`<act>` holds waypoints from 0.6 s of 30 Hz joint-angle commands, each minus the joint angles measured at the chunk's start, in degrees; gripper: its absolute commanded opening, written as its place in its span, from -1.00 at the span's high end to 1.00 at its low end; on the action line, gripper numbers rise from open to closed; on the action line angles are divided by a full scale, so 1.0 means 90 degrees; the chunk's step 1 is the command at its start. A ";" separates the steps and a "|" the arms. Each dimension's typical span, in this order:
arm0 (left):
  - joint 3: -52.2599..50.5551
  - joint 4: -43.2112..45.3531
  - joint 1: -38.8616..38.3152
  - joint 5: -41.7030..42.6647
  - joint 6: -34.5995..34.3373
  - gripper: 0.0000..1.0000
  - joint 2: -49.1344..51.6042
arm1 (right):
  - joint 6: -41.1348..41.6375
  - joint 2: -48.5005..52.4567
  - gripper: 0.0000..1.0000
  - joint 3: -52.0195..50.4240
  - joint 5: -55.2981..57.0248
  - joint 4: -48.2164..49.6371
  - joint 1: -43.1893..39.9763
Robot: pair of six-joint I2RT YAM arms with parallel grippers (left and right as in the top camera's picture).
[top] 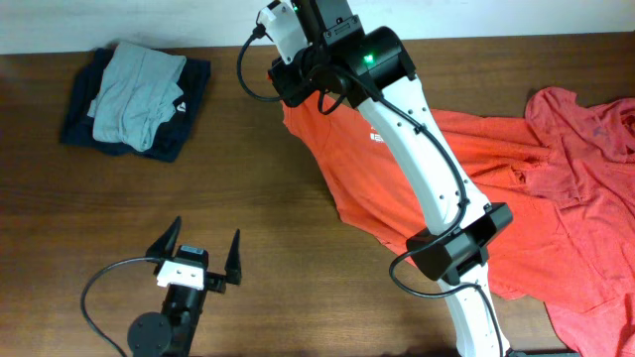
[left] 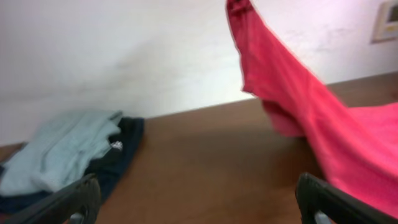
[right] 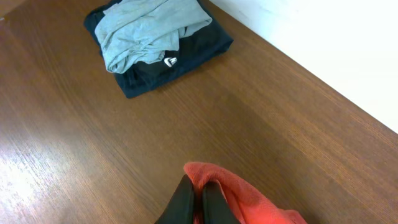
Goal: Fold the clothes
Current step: 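Reach the left gripper to the T-shirt's left edge and grasp it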
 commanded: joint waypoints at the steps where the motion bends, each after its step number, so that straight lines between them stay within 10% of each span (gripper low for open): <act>1: 0.1078 -0.0410 -0.0024 0.0413 -0.0308 -0.99 0.0403 | 0.0041 -0.0206 0.92 0.0119 -0.0104 0.0012 0.0051; 9: 0.4068 -0.1914 -0.0024 0.1591 -0.0304 -0.99 0.3908 | 0.0044 -0.0211 0.92 0.0121 -0.0109 0.0032 0.0051; 18: 0.5508 -0.1365 -0.0024 0.2302 -0.0306 -0.99 0.7210 | 0.0068 -0.0284 0.92 0.0121 -0.0223 0.0032 0.0051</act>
